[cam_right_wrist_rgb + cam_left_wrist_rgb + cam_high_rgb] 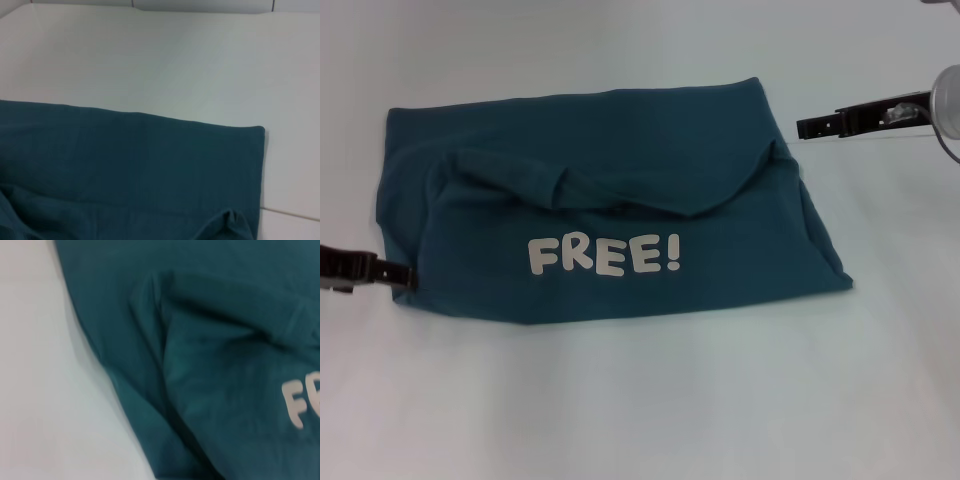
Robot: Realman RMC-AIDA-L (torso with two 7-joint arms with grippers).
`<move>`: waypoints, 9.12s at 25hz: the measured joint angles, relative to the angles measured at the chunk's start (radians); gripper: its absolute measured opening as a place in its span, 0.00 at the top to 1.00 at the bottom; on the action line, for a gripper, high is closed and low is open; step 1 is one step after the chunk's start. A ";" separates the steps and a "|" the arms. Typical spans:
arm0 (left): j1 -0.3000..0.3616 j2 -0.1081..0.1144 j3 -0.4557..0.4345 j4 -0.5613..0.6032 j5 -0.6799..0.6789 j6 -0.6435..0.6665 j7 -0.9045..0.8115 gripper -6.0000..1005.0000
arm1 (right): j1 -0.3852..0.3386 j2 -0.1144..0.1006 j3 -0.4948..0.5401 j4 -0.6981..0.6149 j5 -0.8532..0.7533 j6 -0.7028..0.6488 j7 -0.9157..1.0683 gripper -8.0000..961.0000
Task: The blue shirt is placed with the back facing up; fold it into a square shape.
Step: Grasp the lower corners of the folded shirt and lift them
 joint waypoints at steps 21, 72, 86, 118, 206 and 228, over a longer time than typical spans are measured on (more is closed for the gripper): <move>-0.046 -0.010 -0.006 -0.234 0.007 -0.299 -0.095 0.07 | 0.046 0.026 -0.013 0.002 -0.081 -0.022 0.025 0.03; -0.078 -0.019 0.015 -0.324 -0.016 -0.304 -0.008 0.64 | 0.057 0.038 -0.059 -0.007 -0.126 -0.024 0.079 0.03; -0.067 -0.020 0.010 -0.263 -0.017 -0.222 0.011 0.93 | 0.050 0.034 -0.059 -0.033 -0.133 -0.116 0.096 0.03; -0.048 -0.009 0.016 -0.207 -0.004 -0.060 0.023 0.93 | -0.087 0.044 -0.036 0.027 -0.166 -0.202 0.147 0.08; -0.044 -0.021 0.016 -0.216 -0.005 -0.078 0.051 0.93 | -0.009 0.044 -0.070 0.118 -0.284 -0.179 0.221 0.40; -0.045 -0.024 0.029 -0.216 -0.007 -0.074 0.053 0.93 | -0.007 0.045 -0.072 0.186 -0.227 -0.107 0.188 0.29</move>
